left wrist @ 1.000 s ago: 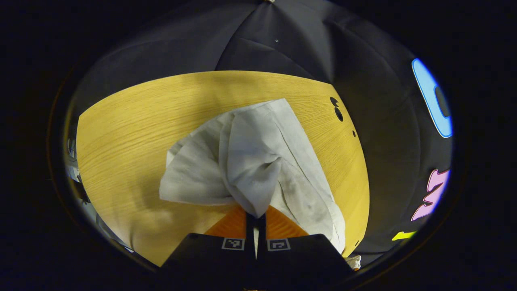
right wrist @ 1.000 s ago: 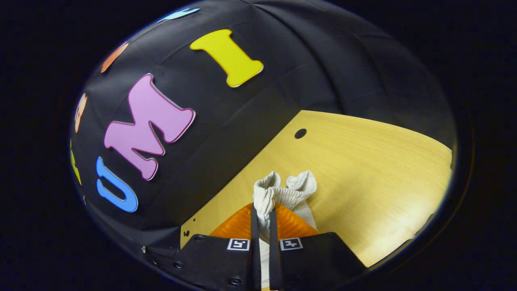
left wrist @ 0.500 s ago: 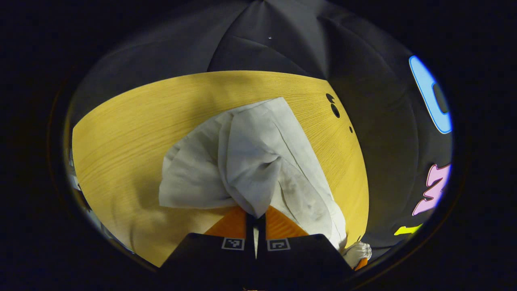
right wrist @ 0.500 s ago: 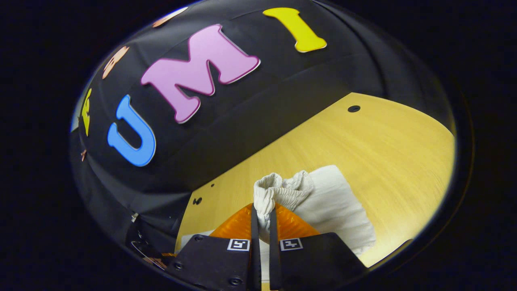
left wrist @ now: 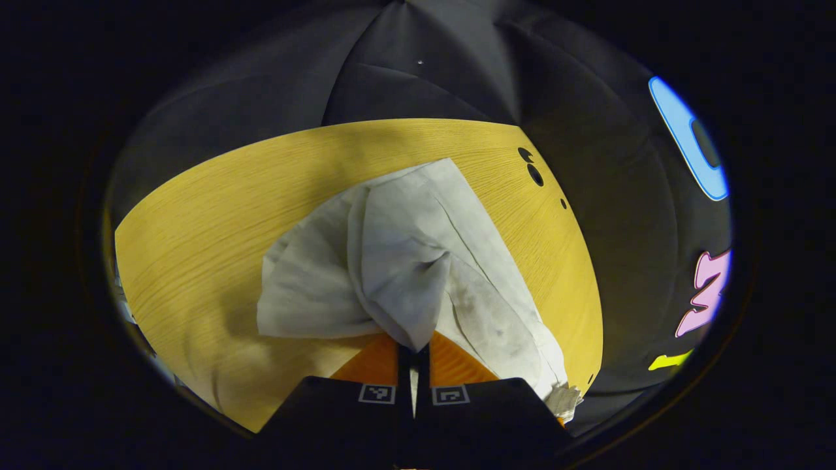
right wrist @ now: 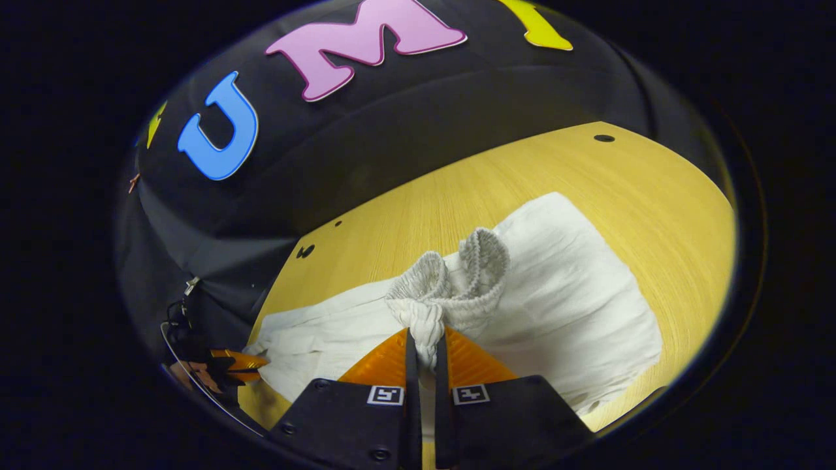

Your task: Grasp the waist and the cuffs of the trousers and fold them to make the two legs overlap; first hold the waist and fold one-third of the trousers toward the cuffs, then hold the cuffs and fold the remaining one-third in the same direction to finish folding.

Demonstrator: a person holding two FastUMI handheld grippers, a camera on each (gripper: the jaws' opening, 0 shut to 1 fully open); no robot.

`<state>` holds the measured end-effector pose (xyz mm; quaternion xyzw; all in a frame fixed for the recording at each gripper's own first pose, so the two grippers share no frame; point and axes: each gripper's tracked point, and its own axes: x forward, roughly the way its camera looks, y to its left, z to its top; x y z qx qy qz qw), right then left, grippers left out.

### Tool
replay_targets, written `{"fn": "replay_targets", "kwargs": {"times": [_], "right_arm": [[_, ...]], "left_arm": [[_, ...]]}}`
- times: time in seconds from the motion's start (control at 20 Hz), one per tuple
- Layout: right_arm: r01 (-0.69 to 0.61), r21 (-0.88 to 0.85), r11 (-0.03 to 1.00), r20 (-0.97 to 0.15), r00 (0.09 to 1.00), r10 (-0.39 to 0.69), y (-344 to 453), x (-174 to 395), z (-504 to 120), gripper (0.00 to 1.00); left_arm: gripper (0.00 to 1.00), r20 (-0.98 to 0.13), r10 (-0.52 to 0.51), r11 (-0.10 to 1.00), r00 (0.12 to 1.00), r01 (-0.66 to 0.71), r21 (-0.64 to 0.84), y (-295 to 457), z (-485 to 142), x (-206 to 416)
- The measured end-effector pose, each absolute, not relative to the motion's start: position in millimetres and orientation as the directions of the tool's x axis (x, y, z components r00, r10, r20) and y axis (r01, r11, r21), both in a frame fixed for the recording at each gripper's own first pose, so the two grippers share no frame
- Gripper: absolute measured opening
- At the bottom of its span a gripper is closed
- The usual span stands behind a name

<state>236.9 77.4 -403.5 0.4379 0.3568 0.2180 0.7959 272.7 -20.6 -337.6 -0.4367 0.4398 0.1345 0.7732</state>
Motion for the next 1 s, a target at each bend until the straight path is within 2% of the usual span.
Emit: {"fn": "replay_targets", "kwargs": {"times": [0.1,0.15,0.25,0.3,0.35,0.4,0.45,0.6,0.75,1.0], "right_arm": [[-0.037,0.866,0.499,-0.379,0.602,0.703,84,234,-408,0.16],[-0.034,0.868,0.495,-0.386,0.581,0.717,91,229,-413,0.24],[-0.036,0.873,0.486,-0.385,0.559,0.734,97,223,-414,0.32],[-0.048,0.889,0.455,-0.353,0.56,0.749,99,224,-406,0.33],[-0.058,0.906,0.42,-0.319,0.558,0.766,98,225,-397,0.4],[-0.072,0.923,0.378,-0.277,0.557,0.783,98,218,-387,0.51],[-0.091,0.941,0.326,-0.224,0.553,0.802,98,217,-373,0.64],[-0.136,0.976,0.169,-0.072,0.534,0.843,91,210,-337,0.64],[-0.141,0.975,0.171,-0.067,0.548,0.834,66,210,-334,0.64],[-0.079,0.984,0.16,-0.08,0.604,0.793,7,212,-349,0.64]], "left_arm": [[0.06,-0.798,-0.172,0.581,0.578,-0.595,-0.556,-21,-337,271],[0.06,-0.798,-0.168,0.581,0.579,-0.595,-0.555,-21,-338,271],[0.06,-0.794,-0.161,0.586,0.586,-0.591,-0.555,-20,-337,271],[0.06,-0.789,-0.159,0.585,0.594,-0.587,-0.56,-20,-337,273],[0.06,-0.781,-0.158,0.581,0.604,-0.583,-0.568,-20,-337,273],[0.11,-0.771,-0.156,0.575,0.617,-0.578,-0.579,-20,-336,275],[0.06,-0.764,-0.154,0.571,0.627,-0.574,-0.587,-19,-334,276],[0.06,-0.741,-0.144,0.557,0.656,-0.565,-0.608,-20,-330,279],[0.06,-0.713,-0.132,0.551,0.688,-0.547,-0.63,-19,-322,282],[0.06,-0.661,-0.111,0.521,0.742,-0.523,-0.675,-20,-309,288]]}}
